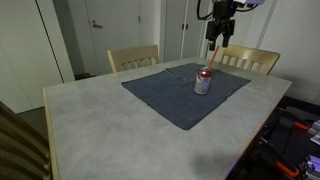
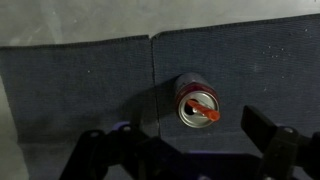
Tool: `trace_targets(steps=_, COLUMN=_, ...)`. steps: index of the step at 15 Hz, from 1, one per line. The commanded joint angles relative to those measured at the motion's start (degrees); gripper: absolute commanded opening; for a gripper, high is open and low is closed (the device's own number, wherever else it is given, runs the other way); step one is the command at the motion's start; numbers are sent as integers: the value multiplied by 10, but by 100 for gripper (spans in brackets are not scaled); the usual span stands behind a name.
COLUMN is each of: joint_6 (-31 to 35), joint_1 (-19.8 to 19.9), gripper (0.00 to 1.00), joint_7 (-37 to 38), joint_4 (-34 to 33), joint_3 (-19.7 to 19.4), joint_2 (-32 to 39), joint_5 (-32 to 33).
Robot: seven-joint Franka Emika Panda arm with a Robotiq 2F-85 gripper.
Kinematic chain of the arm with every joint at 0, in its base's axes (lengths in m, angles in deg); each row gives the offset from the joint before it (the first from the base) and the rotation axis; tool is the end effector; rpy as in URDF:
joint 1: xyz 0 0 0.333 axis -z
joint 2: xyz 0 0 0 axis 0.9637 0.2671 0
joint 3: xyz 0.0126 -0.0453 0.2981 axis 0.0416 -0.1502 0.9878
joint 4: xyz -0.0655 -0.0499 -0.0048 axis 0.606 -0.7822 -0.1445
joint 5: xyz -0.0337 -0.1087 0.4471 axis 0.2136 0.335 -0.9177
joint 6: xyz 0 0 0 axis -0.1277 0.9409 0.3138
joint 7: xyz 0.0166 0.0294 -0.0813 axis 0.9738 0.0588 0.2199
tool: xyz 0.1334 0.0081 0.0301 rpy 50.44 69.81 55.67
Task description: Take the straw out of the soda can and put it on the table
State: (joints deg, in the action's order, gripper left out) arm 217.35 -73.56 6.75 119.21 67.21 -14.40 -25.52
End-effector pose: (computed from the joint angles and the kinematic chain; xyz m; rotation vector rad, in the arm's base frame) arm 0.5239 -0.0203 0.2545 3.0695 -0.0552 -0.0921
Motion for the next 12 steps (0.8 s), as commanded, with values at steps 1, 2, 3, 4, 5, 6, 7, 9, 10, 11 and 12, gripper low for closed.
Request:
trace_targets(steps=1, joint_6=39, joint_1=1, gripper=76, joint_7=-56, joint_4=14, joint_3=-7, joint_2=0, joint_5=-32)
trace_targets(steps=2, joint_6=41, joint_1=0, gripper=71, joint_7=-70, joint_4=15, joint_3=-9, joint_2=-1, joint_5=-44)
trace_targets(steps=3, joint_6=40, joint_1=-1, gripper=67, joint_7=-82, joint_4=16, joint_3=-10, joint_2=-2, joint_5=-55)
trace_targets(steps=4, joint_6=38, joint_1=-1, gripper=65, joint_7=-93, joint_4=20, joint_3=-10, joint_2=-4, joint_5=-66)
trace_targets(steps=5, joint_6=34, joint_1=-1, gripper=65, joint_7=-103, joint_4=22, joint_3=-11, joint_2=-6, joint_5=-78)
trace_targets(steps=6, joint_6=33, joint_1=-1, gripper=68, joint_7=-112, joint_4=24, joint_3=-11, joint_2=-8, joint_5=-87)
trace_targets(steps=7, joint_6=33, joint_1=-2, gripper=68, joint_7=-118, joint_4=26, joint_3=-11, joint_2=-8, joint_5=-93)
trace_targets(steps=9, joint_6=31, joint_1=-2, gripper=63, joint_7=-130, joint_4=29, joint_3=-10, joint_2=-7, joint_5=-104)
trace_targets(steps=10, joint_6=31, joint_1=-2, gripper=60, joint_7=-133, joint_4=31, joint_3=-10, joint_2=-7, joint_5=-106)
trace_targets(steps=11, joint_6=31, joint_1=-2, gripper=56, joint_7=-136, joint_4=33, joint_3=-10, joint_2=-8, joint_5=-107)
trace_targets(steps=12, joint_6=32, joint_1=-2, gripper=47, joint_7=-136, joint_4=34, joint_3=-10, joint_2=-8, joint_5=-106)
